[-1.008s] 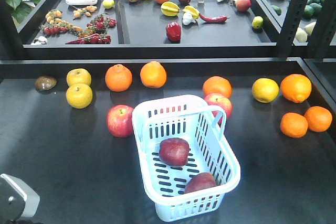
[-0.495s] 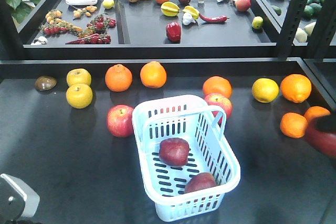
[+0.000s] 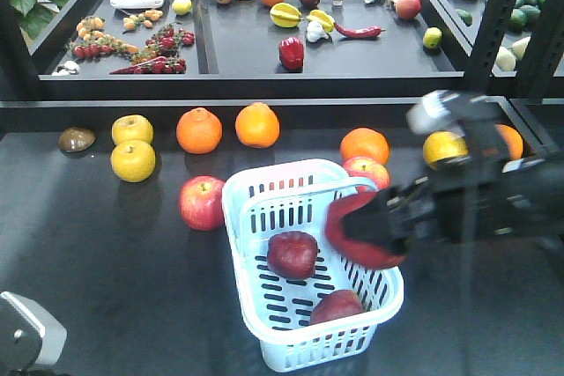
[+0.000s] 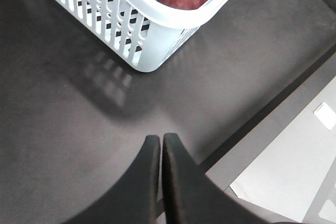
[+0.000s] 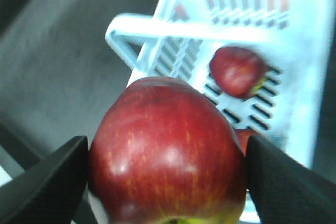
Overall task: Pick three apples into basket with both arms
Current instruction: 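Lower the third apple into the basket and release it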
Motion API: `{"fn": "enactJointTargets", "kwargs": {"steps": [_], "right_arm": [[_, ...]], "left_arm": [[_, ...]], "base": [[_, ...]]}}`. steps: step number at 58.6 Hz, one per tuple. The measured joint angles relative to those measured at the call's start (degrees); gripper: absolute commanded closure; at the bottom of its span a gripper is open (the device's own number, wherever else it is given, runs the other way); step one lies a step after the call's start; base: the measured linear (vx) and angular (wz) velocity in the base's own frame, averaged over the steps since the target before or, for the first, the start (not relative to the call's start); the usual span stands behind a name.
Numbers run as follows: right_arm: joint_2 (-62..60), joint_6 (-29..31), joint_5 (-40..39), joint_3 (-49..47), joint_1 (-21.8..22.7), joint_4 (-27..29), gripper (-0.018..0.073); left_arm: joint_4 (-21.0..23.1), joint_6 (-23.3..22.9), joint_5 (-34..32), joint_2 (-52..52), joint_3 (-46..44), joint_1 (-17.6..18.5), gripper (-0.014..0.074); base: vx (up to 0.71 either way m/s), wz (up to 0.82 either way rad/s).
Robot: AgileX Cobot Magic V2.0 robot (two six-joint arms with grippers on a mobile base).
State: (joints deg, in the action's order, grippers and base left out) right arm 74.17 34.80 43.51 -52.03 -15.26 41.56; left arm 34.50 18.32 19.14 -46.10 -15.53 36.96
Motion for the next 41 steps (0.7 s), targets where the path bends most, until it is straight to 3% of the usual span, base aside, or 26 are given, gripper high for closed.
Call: {"fn": "enactJointTargets", "kwargs": {"steps": [12,16,32,36,41], "right_arm": [[8.27,0.05,-8.43,0.0,-2.95,-0.23,-0.0071],[9.58,0.05,-10.37,0.0,-2.95,0.05,-0.0167],[9.89,0.75,-11.46,0.0,-2.95,0.7,-0.0117],[9.63,1.53,-10.1,0.0,-2.95,0.7,-0.0042],[8.14,3.06,-7.5,0.0,-2.95,0.53,0.0126]], "left_arm": [[0.0,0.0,0.0,0.0,0.0,0.0,0.0602],[0.0,0.0,0.0,0.0,0.0,0.0,0.0602],[0.0,0.0,0.0,0.0,0.0,0.0,0.0602],[0.0,0.0,0.0,0.0,0.0,0.0,0.0602],[0.0,0.0,0.0,0.0,0.0,0.0,0.0602]], "base": [[0.0,0.0],[0.0,0.0],[0.0,0.0],[0.0,0.0],[0.0,0.0]]}}
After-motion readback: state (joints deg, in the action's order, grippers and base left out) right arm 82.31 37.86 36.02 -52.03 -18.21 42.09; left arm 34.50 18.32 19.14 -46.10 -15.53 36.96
